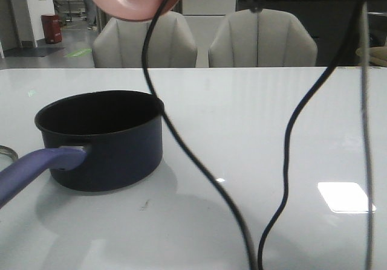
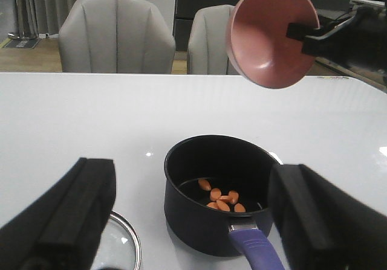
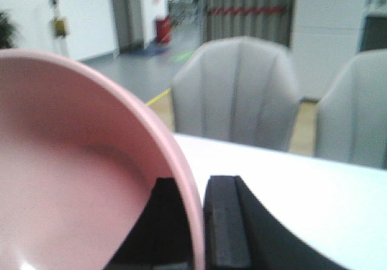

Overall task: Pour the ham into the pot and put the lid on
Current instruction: 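Carry the empty bowl back and lower it onto the table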

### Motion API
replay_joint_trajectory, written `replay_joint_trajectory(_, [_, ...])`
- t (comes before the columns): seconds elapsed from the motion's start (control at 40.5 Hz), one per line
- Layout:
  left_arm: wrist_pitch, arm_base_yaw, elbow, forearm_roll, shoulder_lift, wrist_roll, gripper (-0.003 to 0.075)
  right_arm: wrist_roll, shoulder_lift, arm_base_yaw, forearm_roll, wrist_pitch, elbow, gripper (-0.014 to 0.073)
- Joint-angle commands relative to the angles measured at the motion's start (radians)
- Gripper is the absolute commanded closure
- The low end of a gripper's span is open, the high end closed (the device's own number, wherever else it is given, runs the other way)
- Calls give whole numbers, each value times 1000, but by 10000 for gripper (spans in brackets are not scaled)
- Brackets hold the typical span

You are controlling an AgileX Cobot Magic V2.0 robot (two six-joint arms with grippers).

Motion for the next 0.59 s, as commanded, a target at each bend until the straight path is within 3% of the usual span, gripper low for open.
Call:
replay_joint_trajectory(0.0, [-85,-7,-25,-9,14,-2,168,-91,-150,-34,-11,193,-29,459])
replay_joint_trajectory(0.222, [-85,-7,-25,-9,14,-2,168,-142,-277,-193,-21,660,-29,459])
replay_joint_trajectory(0.345, [-85,-7,-25,-9,14,-2,168,-134,-294,-304,-153,883,-29,459])
replay_joint_trajectory(0.567, [-85,-7,-25,-9,14,-2,168,158,-291,-455,-434,1092,-29,459])
